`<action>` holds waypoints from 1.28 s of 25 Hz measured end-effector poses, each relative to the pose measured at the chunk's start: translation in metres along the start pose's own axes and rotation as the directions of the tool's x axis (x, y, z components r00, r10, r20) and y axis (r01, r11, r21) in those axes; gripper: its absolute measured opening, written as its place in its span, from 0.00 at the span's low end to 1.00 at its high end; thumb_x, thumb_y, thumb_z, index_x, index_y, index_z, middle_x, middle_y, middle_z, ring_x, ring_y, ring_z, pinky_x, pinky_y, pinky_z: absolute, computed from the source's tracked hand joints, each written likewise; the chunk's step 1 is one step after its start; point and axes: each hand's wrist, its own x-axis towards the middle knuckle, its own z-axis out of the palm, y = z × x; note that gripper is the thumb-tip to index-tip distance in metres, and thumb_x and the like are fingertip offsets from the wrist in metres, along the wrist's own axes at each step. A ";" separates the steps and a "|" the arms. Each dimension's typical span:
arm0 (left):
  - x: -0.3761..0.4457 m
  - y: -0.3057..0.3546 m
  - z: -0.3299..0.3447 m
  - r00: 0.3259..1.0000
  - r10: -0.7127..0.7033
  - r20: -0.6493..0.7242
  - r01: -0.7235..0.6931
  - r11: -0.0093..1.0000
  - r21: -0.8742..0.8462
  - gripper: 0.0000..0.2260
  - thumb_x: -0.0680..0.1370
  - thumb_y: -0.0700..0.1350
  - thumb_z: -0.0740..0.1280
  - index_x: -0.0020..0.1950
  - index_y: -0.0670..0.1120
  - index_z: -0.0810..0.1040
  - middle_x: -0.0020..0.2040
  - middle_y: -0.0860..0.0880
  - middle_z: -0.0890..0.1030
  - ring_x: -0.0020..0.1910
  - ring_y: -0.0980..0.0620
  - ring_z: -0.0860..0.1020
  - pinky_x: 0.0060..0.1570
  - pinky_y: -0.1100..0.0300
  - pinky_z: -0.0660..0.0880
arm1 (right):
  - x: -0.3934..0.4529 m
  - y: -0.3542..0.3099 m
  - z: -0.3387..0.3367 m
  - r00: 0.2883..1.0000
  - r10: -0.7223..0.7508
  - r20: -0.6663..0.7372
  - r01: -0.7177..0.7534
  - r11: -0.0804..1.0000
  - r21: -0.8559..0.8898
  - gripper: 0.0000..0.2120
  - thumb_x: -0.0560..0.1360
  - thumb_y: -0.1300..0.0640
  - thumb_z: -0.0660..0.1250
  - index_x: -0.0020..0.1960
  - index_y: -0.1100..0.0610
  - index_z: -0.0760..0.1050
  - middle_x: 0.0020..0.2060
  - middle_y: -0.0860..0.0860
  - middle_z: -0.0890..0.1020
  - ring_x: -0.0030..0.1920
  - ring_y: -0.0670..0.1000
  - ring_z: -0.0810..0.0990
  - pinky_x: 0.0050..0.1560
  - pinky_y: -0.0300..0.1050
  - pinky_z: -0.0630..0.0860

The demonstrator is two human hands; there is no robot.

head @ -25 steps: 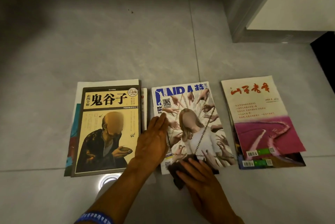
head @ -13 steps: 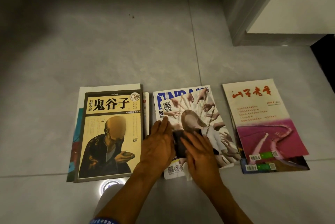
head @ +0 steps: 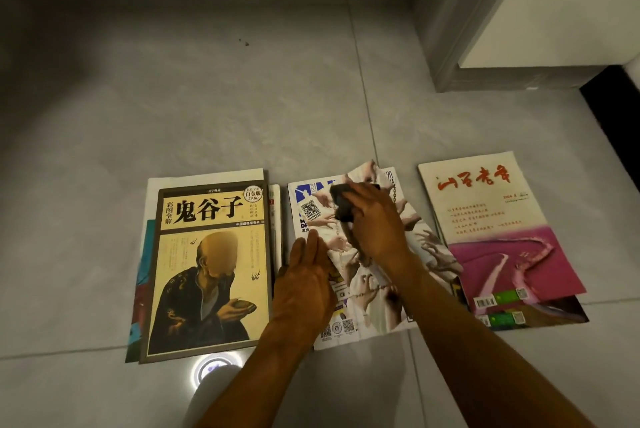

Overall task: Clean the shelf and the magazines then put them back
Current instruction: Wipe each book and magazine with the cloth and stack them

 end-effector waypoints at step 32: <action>-0.001 0.001 -0.014 0.988 0.093 0.124 -0.102 0.992 0.069 0.48 0.72 0.56 0.73 0.78 0.58 0.40 0.78 0.51 0.33 0.77 0.43 0.36 0.73 0.42 0.56 | -0.134 0.010 0.009 1.000 0.025 0.011 -0.022 0.965 -0.261 0.40 0.59 0.57 0.81 0.70 0.56 0.71 0.69 0.55 0.73 0.68 0.60 0.71 0.67 0.57 0.66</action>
